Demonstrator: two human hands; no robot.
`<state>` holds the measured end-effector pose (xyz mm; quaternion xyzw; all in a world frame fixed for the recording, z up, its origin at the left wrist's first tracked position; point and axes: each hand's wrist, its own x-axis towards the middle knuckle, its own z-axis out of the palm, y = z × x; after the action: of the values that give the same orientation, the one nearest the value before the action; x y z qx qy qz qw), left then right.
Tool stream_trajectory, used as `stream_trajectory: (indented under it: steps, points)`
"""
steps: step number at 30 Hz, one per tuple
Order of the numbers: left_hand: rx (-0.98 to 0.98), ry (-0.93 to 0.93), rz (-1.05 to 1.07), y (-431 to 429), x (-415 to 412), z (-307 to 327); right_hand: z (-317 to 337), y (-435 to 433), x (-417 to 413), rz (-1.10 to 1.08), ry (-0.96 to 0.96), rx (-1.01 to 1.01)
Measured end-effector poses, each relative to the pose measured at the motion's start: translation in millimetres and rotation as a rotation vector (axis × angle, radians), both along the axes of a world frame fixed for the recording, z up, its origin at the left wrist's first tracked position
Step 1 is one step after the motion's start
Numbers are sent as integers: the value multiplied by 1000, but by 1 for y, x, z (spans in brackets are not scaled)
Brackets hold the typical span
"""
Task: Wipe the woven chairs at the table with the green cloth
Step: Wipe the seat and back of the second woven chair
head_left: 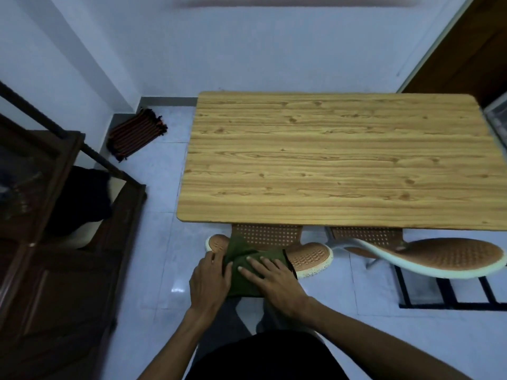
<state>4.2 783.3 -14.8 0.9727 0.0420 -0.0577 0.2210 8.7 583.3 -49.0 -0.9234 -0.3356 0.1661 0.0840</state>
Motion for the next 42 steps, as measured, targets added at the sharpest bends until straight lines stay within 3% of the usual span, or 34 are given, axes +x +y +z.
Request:
stream_trajectory:
  steps: [4,9,16,21,24,28,30,34,37,42]
  points:
    - [-48,25,-61,46,13,-1,-7,47,13,8,14,-41]
    - [-171,32,-36,109,29,-9,-12,135,36,-172,113,-130]
    - [-228,42,-113,149,42,-26,-18,224,98,-237,286,-584]
    - [-240,-3,-101,154,47,-14,-24,245,121,-76,337,-783]
    - [-265,-43,-91,152,51,-9,-19,233,106,-105,242,-701]
    - [-258,-4,-158,136,53,-13,-9,174,48,-178,83,-263]
    - [-236,29,-214,118,47,-14,-8,128,18,-126,-3,-139]
    - [-144,95,-469,76,25,-21,-4,30,-28,-171,-149,-186]
    - [3,152,-638,60,9,-41,7,-23,-48,-373,-138,-216]
    - [92,137,-695,59,6,-51,5,0,-68,-602,-126,-68]
